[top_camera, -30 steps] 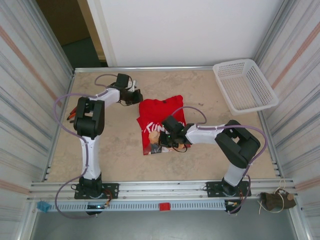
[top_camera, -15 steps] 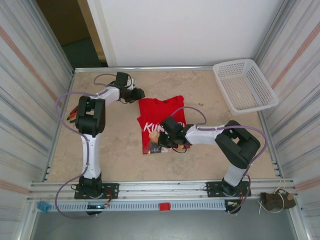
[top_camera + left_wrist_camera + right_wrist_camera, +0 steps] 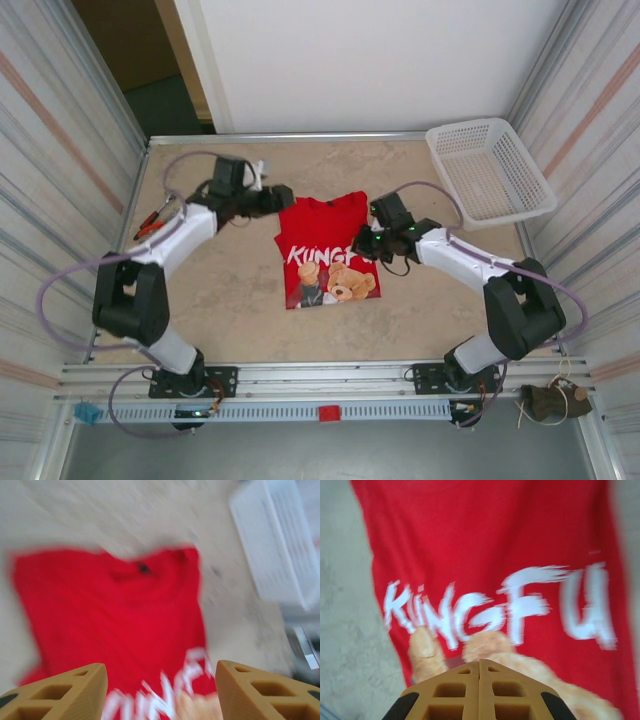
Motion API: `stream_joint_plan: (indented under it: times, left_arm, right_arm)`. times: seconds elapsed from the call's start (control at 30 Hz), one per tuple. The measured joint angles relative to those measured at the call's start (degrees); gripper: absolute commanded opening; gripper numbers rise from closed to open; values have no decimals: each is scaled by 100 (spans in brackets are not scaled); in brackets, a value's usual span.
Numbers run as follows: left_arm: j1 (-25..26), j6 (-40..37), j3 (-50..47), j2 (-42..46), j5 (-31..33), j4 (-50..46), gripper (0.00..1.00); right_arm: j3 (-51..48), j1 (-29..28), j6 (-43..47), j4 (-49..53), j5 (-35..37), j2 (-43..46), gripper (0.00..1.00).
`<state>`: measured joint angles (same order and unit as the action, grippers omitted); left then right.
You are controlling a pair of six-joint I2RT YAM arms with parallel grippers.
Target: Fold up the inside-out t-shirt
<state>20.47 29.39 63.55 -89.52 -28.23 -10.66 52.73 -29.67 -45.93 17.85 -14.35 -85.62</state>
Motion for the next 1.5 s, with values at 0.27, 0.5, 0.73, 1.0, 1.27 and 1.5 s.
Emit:
stream_joint_plan:
  times: [0.27, 0.5, 0.73, 1.0, 1.27, 1.5]
  left_arm:
    - [1349, 887, -1882, -72, -28, 977, 59]
    - [1453, 1217, -2868, 96, 125, 1781, 58]
    - [1565, 1541, -3703, 894, 258, 2122, 59]
    - [916, 1115, -2616, 1856, 466, 444, 72]
    - [-289, 153, -212, -664, -446, 485, 65]
    - [-321, -133, 81, -1943, -719, 444, 65]
  right_arm:
    - [-994, 149, -13, -184, -413, 22, 0]
    - [-2068, -81, -496, -678, -317, 588, 0]
    - [-2500, -599, -1062, -372, 55, 1519, 0]
    - [-890, 573, -376, 535, 208, 1552, 0]
    - [1626, 1281, 533, 234, -621, -1108, 0]
    - [2120, 1368, 568, -214, -1270, -2527, 0]
